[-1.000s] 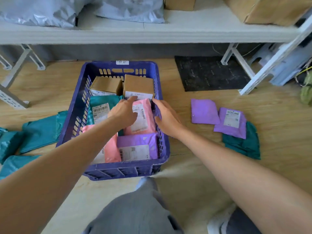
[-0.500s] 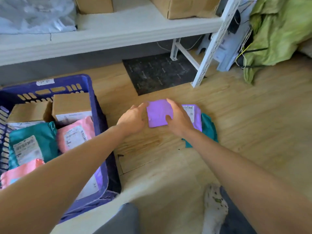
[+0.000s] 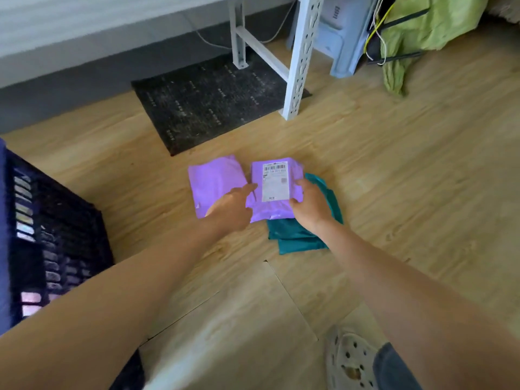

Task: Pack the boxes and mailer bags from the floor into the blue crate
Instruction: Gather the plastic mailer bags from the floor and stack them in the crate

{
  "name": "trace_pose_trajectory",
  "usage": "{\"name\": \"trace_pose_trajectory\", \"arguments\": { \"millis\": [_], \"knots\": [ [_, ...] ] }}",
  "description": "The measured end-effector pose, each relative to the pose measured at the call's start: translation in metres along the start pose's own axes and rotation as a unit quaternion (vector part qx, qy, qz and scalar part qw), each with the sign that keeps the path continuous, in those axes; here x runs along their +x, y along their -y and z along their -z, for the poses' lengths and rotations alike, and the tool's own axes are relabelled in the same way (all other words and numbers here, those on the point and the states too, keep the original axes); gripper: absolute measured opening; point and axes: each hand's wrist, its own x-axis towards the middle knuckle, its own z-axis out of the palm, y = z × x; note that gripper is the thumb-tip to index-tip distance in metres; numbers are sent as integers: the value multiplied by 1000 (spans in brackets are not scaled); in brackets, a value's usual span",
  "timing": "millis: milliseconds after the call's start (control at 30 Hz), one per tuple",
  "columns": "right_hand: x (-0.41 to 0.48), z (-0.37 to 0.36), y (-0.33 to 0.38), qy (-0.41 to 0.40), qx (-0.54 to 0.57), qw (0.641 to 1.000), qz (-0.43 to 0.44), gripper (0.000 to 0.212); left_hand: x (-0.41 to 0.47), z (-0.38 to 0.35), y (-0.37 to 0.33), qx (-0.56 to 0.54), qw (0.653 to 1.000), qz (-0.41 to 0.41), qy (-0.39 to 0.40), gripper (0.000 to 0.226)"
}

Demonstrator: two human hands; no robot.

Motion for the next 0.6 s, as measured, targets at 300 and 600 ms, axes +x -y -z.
{"name": "trace_pose_trajectory", "arguments": {
  "millis": [300, 600],
  "knots": [
    [43, -19, -53, 2, 81, 990, -114, 40, 58, -68, -8, -73, 993, -2, 92, 61],
    [51, -36, -58, -32, 188, 965, -181, 35, 59, -95, -14, -164, 976, 62, 126, 72]
  ]
}}
